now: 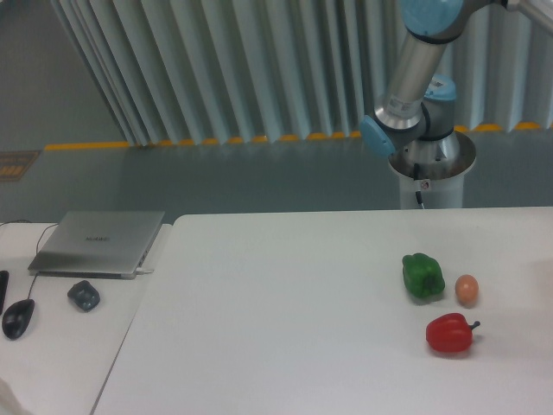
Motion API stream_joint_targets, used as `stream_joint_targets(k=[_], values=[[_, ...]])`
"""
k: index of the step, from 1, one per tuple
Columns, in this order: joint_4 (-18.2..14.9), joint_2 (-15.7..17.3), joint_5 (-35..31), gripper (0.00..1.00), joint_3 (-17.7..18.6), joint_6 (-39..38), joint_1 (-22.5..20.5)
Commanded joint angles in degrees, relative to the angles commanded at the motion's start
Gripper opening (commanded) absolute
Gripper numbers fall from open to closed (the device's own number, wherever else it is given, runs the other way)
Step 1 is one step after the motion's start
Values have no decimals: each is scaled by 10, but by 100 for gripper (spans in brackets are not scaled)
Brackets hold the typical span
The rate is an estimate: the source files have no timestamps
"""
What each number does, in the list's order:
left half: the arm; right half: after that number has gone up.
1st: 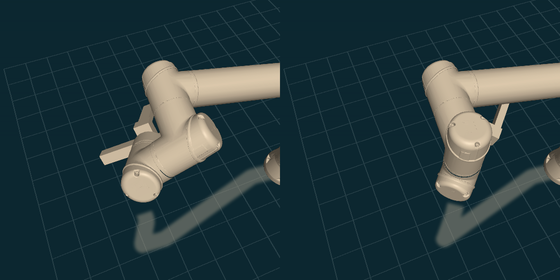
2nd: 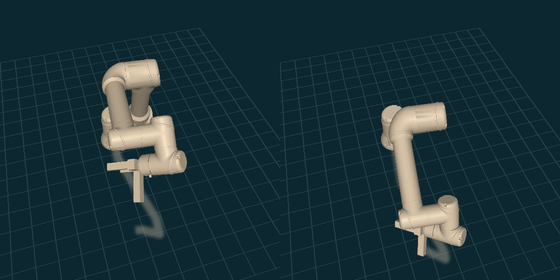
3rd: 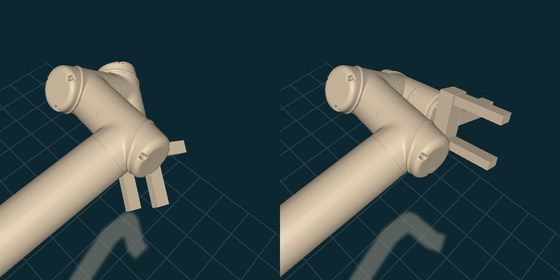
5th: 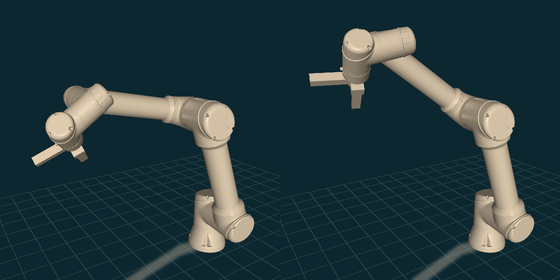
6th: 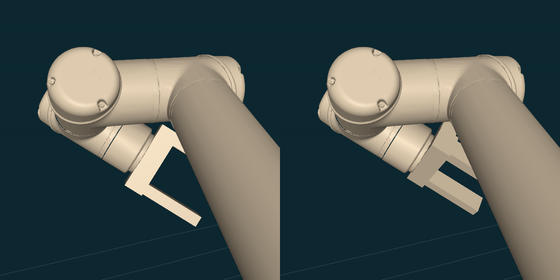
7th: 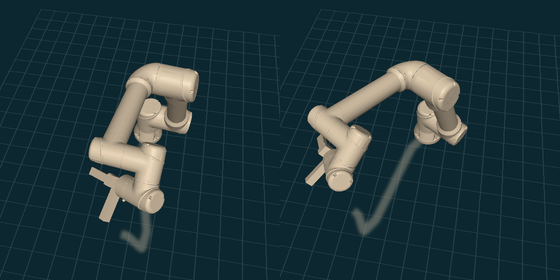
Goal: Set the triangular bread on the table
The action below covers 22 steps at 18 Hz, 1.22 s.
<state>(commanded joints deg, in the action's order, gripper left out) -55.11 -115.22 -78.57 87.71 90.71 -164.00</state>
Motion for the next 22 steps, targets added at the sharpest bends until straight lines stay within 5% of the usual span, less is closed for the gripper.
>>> stream_joint_targets(k=[5, 19, 20, 21, 22], values=[[-5, -5, -3, 100, 4, -36, 15], [-6, -26, -38, 97, 0, 25, 23], [-7, -26, -40, 88, 0, 27, 24], [-7, -25, -47, 52, 0, 27, 24], [-9, -25, -54, 39, 1, 27, 24]])
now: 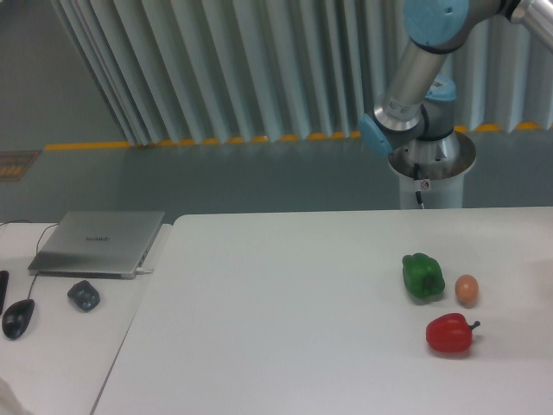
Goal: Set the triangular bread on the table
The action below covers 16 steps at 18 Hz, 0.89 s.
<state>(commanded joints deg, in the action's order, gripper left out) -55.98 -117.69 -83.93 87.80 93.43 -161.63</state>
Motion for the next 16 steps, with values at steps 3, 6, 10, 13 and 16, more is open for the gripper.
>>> stream_joint_targets(k=[3, 6, 10, 13, 16], values=[[-12, 4, 0, 33, -1, 0, 0], [-13, 3, -1, 27, 0, -2, 1], [-85, 11, 26, 19, -31, -34, 0], [-142, 13, 79, 19, -64, -47, -12], [-174, 14, 91, 19, -103, -45, -20]])
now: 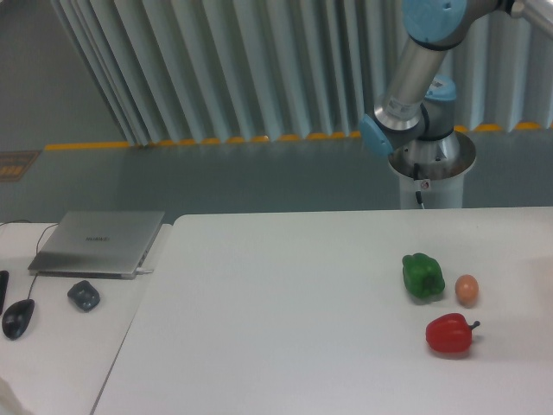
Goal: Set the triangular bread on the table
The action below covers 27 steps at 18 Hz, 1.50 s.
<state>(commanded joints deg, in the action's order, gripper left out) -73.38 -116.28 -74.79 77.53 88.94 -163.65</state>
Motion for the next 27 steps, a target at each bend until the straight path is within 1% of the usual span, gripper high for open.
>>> stream_joint_targets(k=[1, 5, 6, 9, 10, 11, 13, 17, 21, 23, 24, 25, 27], values=[[-5, 0, 1, 19, -5, 3, -1], [-6, 10, 3, 18, -9, 3, 1], [-9, 13, 13, 18, -10, 3, 1], [-43, 22, 49, 18, -23, -10, 5], [-48, 24, 53, 18, -24, -26, 10], [-48, 24, 52, 18, -25, -68, 28], [-48, 24, 52, 18, -26, -133, 49], [-47, 33, 53, 19, -21, -180, 82], [-34, 31, 47, 19, -11, -285, 131], [-26, 32, 35, 19, 11, -294, 150], [-24, 32, 18, 19, 23, -294, 159], [-21, 31, -8, 19, 32, -294, 173], [-21, 26, -80, 19, 35, -293, 205]])
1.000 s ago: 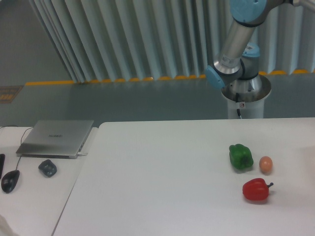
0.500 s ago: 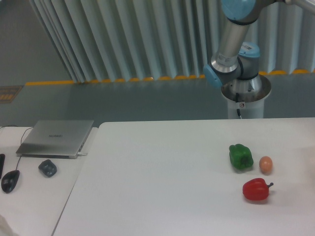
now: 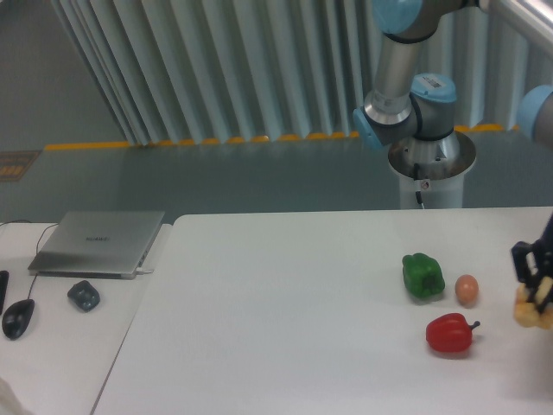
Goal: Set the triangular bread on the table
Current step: 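Carry the held triangular bread back toward the red pepper, then lower the bread onto the table beside the red pepper and open the gripper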
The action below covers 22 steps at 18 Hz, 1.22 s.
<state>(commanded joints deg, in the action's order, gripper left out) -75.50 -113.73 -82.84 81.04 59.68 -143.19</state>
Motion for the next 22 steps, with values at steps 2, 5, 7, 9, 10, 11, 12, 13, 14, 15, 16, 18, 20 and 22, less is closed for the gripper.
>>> stream_joint_targets(k=[2, 5, 7, 9, 10, 11, 12, 13, 14, 15, 16, 18, 20, 22], values=[[18, -10, -61, 20, 5, -4, 26], [110, -7, -83, 21, 50, -7, 34], [133, -6, -85, 21, 62, -6, 34], [134, -7, -88, 23, 65, -4, 34], [135, -8, -88, 23, 68, -4, 34], [134, -10, -89, 28, 68, -6, 33], [135, -11, -94, 33, 68, -7, 31], [135, -11, -104, 34, 70, -7, 29], [135, -10, -115, 37, 76, -6, 28], [136, -11, -122, 55, 76, -6, 28], [140, -12, -126, 100, 76, -4, 28], [141, -12, -128, 100, 75, -4, 28], [142, -12, -126, 100, 74, -5, 28], [153, -11, -123, 100, 75, -4, 29]])
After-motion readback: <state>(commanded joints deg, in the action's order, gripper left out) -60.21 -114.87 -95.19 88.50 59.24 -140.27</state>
